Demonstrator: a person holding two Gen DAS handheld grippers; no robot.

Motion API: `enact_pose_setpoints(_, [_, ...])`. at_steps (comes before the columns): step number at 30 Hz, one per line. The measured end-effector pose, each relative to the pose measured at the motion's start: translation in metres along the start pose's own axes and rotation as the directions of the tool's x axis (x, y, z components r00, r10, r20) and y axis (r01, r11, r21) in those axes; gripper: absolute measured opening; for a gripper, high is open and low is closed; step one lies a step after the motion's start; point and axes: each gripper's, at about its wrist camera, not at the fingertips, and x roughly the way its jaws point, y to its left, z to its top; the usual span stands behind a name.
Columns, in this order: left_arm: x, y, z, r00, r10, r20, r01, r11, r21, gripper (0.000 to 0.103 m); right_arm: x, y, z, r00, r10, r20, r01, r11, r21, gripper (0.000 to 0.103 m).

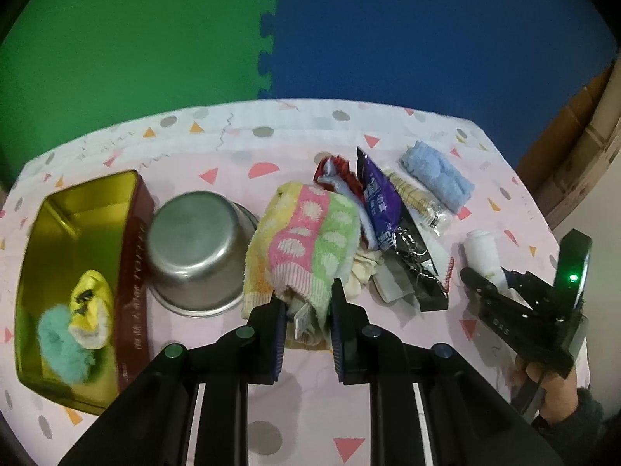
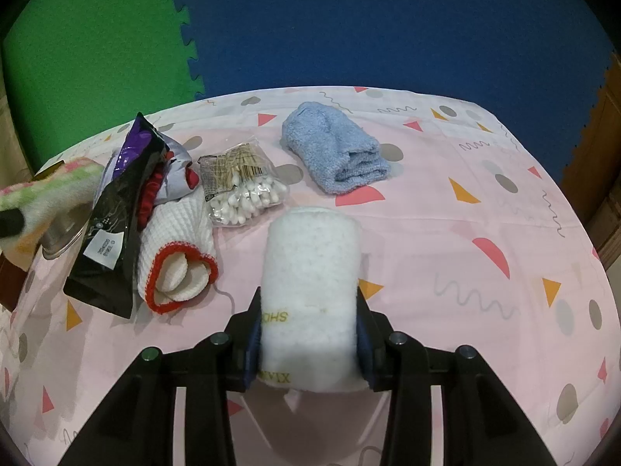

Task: Organize soft objects
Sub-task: 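Grasp the pink-green striped towel with the left tool, then lower the striped towel into the tin tray and open the left tool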

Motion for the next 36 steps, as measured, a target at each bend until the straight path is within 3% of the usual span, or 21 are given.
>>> enact_pose_setpoints(8, [-0.029, 0.021, 0.007, 0.998, 0.041, 0.057, -0.039, 0.999, -0.033, 0.017, 0.000, 0.000, 0.000, 1.000, 0.000, 0.000, 0.000, 1.000, 0.000, 0.041])
enact_pose_setpoints(17, [-0.053, 0.090, 0.019, 0.982, 0.163, 0.093, -0.151, 0.980, -0.131, 0.018, 0.000, 0.000, 0.000, 1.000, -0.001, 0.000, 0.001, 1.000, -0.001, 0.041])
enact_pose_setpoints(26, [-0.054, 0.157, 0.011, 0.953, 0.298, 0.054, -0.280, 0.935, -0.216, 0.018, 0.000, -0.001, 0.000, 1.000, -0.001, 0.000, 0.001, 1.000, -0.001, 0.041])
enact_pose_setpoints(36, [-0.028, 0.196, -0.001, 0.938, 0.346, -0.021, -0.340, 0.906, -0.251, 0.018, -0.001, -0.001, 0.000, 1.000, -0.002, 0.000, 0.002, 1.000, -0.002, 0.041])
